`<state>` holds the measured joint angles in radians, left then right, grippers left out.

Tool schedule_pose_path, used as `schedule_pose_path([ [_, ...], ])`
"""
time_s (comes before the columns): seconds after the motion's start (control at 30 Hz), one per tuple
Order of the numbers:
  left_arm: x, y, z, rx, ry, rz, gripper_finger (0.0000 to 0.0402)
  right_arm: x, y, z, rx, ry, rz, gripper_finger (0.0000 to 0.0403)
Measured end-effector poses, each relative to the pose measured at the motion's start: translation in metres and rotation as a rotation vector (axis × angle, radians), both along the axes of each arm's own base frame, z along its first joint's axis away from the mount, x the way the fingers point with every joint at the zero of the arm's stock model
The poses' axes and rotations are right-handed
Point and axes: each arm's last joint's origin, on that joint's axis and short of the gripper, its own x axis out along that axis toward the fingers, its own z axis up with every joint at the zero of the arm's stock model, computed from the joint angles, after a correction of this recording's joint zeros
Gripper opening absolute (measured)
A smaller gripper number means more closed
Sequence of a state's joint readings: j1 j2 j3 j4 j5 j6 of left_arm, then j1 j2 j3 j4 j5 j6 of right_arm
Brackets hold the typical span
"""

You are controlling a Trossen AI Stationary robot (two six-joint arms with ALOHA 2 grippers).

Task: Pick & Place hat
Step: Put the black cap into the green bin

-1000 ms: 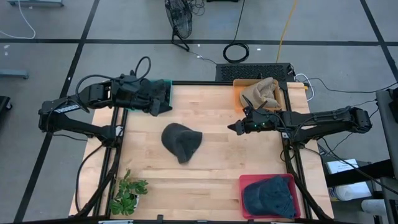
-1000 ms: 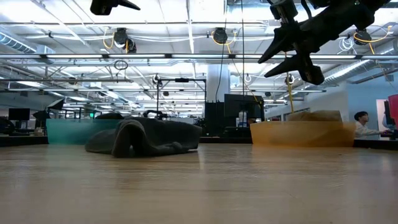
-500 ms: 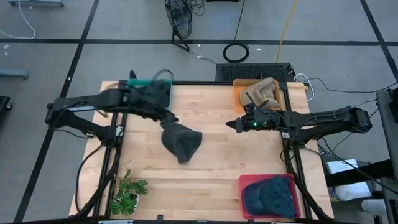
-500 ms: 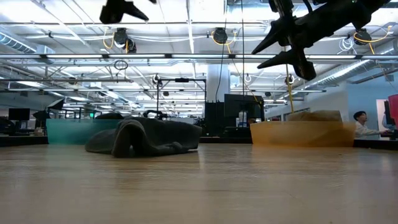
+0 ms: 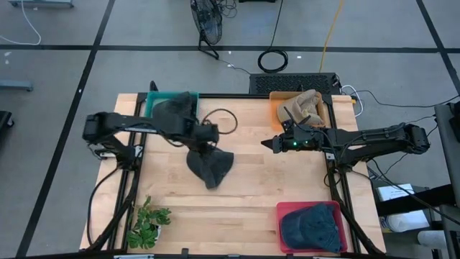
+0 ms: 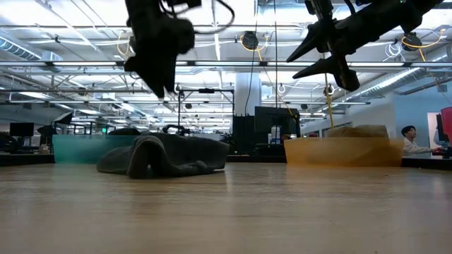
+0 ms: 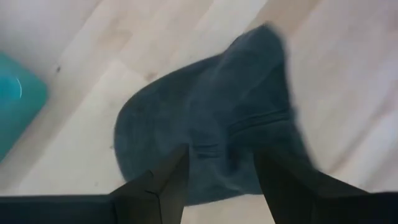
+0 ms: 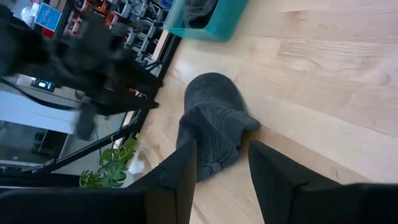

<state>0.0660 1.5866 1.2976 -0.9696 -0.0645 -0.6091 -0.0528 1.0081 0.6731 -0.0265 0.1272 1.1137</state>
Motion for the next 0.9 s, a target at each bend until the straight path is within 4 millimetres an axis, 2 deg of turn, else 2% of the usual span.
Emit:
schedule_pose_path([
  [0.27, 0.02, 0.001, -0.044, -0.023, 0.15, -0.011, 0.0188, 0.0, 0.0, -0.001, 0.001, 0.009, 0.0, 0.0128],
  [0.47, 0.028, 0.0, -0.066, -0.029, 0.218, -0.02, 0.0189, 0.0, 0.0, -0.001, 0.001, 0.008, 0.002, 0.0128],
  [0.77, 0.031, 0.002, -0.076, 0.044, 0.25, 0.047, 0.0187, 0.0, 0.0, -0.001, 0.003, 0.008, 0.004, 0.0128],
  [0.9, 0.029, 0.003, -0.076, 0.067, 0.273, 0.049, 0.0164, 0.0, 0.0, -0.001, 0.002, 0.009, 0.005, 0.0128],
])
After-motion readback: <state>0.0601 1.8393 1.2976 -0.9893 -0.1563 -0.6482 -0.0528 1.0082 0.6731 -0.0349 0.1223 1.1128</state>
